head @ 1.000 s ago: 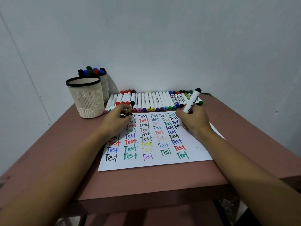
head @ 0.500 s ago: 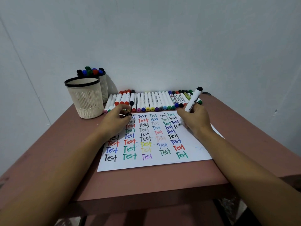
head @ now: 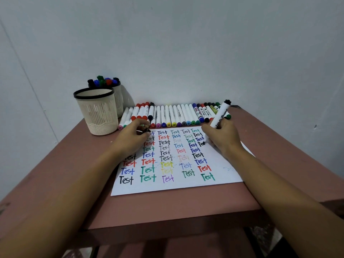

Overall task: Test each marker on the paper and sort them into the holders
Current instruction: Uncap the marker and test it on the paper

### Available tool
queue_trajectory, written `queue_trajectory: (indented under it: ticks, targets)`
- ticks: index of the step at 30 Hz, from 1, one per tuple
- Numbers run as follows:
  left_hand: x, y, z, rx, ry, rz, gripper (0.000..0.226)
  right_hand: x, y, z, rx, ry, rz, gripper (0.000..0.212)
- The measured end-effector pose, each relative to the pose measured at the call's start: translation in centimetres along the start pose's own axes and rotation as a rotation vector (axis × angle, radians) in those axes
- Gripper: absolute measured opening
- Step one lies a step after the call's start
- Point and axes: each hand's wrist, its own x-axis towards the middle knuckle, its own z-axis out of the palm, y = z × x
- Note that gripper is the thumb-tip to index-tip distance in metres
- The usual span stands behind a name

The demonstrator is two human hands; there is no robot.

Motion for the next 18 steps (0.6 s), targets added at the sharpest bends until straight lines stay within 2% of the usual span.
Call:
queue_trajectory:
  ticks: [5,11,18]
  targets:
    - [0.07,-0.10,-0.03,0.007,0.004,0.001,0.031,-0.17,-0.27,-0.03,-0.013,0.058,-0.024,0.012]
    - [0.07,-0.15,-0.02,0.017,0.002,0.002,0.032,-0.28,-0.25,-0.12,-0.019,0.017,-0.037,0.024]
    - [0.21,-0.07,-0.19,0.108,0.005,0.032,0.034,-0.33,-0.26,0.01,-0.005,0.034,-0.015,0.015]
